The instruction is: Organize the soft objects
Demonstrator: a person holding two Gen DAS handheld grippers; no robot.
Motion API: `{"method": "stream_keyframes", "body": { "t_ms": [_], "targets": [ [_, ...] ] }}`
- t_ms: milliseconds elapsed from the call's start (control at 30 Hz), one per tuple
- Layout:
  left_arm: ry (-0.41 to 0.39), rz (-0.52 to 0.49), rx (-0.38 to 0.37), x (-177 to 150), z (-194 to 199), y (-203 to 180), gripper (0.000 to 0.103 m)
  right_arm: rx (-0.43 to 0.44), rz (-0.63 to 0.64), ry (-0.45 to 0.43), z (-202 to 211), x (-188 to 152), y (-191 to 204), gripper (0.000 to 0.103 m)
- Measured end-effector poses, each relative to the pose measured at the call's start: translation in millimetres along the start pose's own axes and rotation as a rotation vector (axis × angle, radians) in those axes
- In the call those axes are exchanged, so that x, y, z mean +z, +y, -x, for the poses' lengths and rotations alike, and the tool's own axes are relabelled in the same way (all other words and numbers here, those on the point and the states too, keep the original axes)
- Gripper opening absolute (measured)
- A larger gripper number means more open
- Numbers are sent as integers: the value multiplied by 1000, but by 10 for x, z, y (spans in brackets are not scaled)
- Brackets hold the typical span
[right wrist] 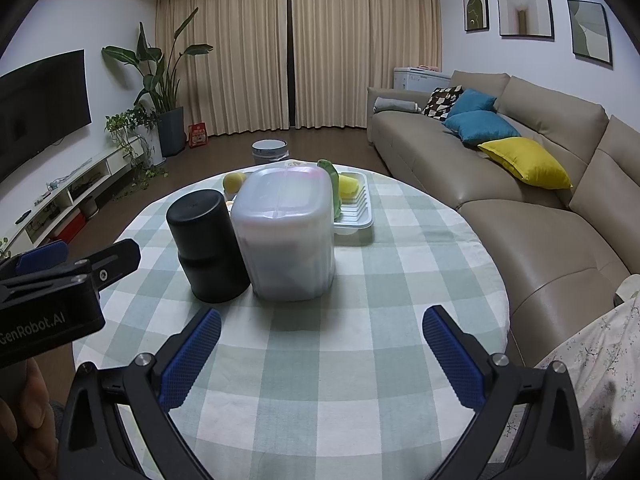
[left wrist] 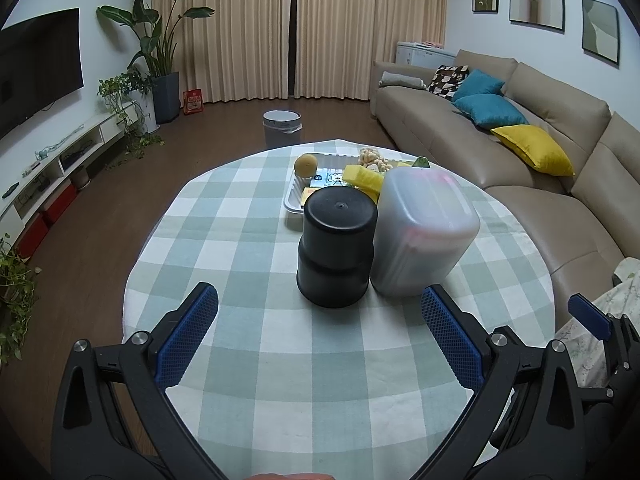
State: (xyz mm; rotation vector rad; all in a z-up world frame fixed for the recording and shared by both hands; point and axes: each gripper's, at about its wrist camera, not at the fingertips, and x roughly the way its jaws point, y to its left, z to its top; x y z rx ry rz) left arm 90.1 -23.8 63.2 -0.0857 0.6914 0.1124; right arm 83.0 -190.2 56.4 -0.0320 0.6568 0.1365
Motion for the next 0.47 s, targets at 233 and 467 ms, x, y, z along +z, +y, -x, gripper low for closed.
{"method": "stream_keyframes", "body": {
  "t_ms": [233, 467],
  "targets": [
    [-11, -3, 6, 6, -9, -35, 103, 1, 0, 1, 1, 8, 0, 103],
    [-14, -3, 3, 27, 18, -41, 103, 3, 1, 3, 4, -3, 29, 103]
  ]
}}
